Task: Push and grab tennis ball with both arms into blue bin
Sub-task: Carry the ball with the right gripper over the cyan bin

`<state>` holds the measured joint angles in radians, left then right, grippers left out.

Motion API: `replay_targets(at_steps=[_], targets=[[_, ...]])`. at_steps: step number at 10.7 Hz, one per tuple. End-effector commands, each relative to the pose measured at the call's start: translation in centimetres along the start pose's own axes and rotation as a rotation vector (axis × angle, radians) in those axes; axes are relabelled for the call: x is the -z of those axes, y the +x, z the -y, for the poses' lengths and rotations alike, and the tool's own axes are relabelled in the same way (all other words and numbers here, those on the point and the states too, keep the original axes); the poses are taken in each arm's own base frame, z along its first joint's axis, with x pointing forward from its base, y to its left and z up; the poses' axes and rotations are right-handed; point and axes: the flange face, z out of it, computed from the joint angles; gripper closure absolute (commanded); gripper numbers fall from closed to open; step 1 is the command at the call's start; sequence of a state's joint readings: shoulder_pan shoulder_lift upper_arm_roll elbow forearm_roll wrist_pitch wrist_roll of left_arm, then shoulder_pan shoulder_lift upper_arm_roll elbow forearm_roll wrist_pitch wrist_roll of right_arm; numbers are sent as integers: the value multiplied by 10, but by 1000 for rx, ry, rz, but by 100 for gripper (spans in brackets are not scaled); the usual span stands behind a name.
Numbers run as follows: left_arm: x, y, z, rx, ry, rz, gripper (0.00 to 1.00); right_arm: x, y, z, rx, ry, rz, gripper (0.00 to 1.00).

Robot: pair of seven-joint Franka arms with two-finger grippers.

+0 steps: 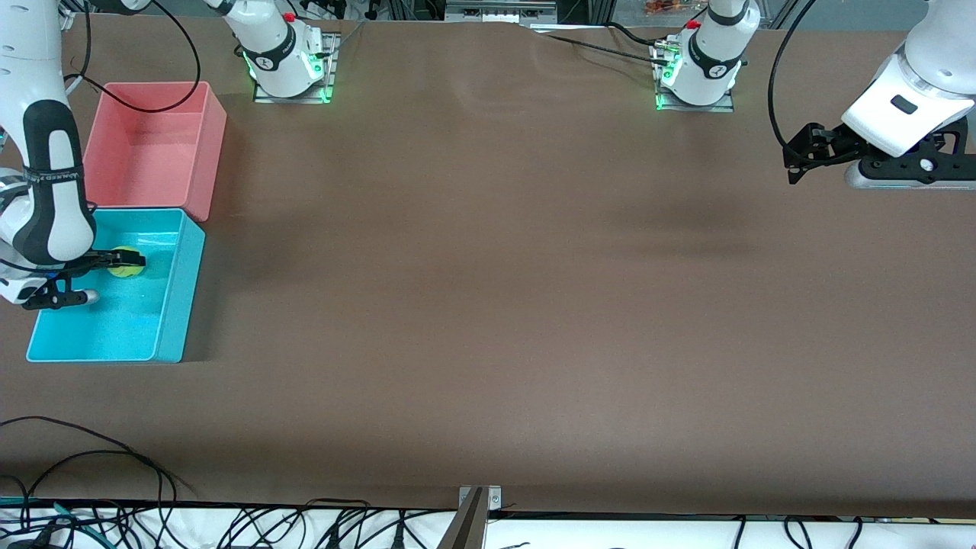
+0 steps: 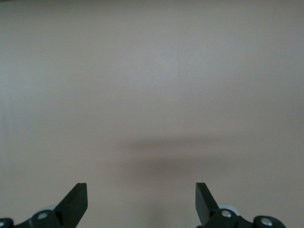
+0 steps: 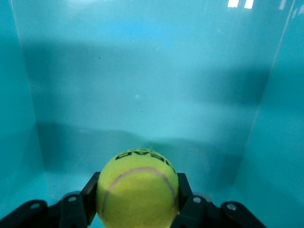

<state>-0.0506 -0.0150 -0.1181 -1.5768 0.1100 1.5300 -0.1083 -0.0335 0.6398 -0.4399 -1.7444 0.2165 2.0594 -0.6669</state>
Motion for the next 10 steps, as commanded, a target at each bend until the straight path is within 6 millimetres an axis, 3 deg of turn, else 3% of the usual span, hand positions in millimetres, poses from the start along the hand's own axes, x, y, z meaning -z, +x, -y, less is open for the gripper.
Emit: replay_targets(at_steps=[1,2,4,5,8,10], targets=[[5,1,1,9,-17,16,0,-8,-7,-16,25,20,-3,95],[5,1,1,9,-17,16,0,-9,-7,-16,25,22,-3,62],[5,1,1,9,-17,16,0,-9,-6,-15,10,23,-2,9],[4,1,1,9,-17,18,0,-9,-6,-14,9,24,-3,0],[4,1,1,9,-16,20,0,-4,-4,-12,6,25,-4,0],[4,1,0,8,-16,19,0,16,1,-8,5,14,-34,0]])
